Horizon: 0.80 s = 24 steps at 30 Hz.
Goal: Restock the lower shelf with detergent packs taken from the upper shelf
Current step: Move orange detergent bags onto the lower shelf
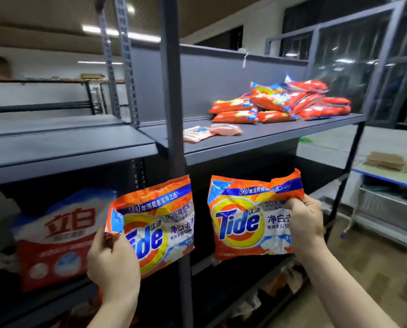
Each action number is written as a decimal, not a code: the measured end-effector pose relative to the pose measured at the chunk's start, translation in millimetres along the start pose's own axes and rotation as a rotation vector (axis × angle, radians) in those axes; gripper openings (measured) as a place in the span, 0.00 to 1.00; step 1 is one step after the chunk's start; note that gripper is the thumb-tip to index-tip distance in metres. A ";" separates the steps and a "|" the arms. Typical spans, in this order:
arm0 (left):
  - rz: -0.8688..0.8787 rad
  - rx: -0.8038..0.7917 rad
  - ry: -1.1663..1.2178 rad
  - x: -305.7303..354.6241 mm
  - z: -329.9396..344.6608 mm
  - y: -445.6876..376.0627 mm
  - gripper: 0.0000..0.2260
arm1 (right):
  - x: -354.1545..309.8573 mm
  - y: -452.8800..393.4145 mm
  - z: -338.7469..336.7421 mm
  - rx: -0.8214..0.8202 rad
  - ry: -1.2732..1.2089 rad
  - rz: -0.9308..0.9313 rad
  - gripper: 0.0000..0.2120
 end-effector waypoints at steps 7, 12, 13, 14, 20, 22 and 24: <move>-0.081 -0.054 0.338 40.1 91.1 43.0 0.14 | -38.6 -43.0 -90.6 0.219 -0.007 -0.057 0.13; -0.075 -0.116 0.494 65.0 160.1 54.7 0.17 | -41.8 -82.1 -142.5 0.314 -0.009 -0.043 0.10; -0.074 -0.130 0.520 68.0 174.0 55.8 0.16 | -40.8 -91.2 -151.4 0.324 -0.018 -0.033 0.08; -0.072 -0.141 0.539 69.8 188.0 56.6 0.14 | -39.2 -101.4 -159.8 0.337 -0.024 -0.029 0.06; -0.064 -0.187 0.597 70.6 282.3 61.1 0.08 | -40.3 -171.5 -202.0 0.405 -0.009 -0.093 0.10; -0.069 -0.192 0.616 73.7 318.8 60.0 0.08 | -45.2 -201.4 -214.6 0.408 -0.017 -0.091 0.09; -0.069 -0.212 0.636 76.9 356.8 60.1 0.07 | -51.0 -229.7 -228.8 0.433 -0.006 -0.111 0.08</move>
Point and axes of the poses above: each hand's wrist, its own y-axis away from the middle knuckle, its own z-axis out of the palm, x = y × z, the point moved 5 cm from there along -y, towards the middle knuckle, and after that the axes turned 6 degrees about z, right-handed, at the moved point
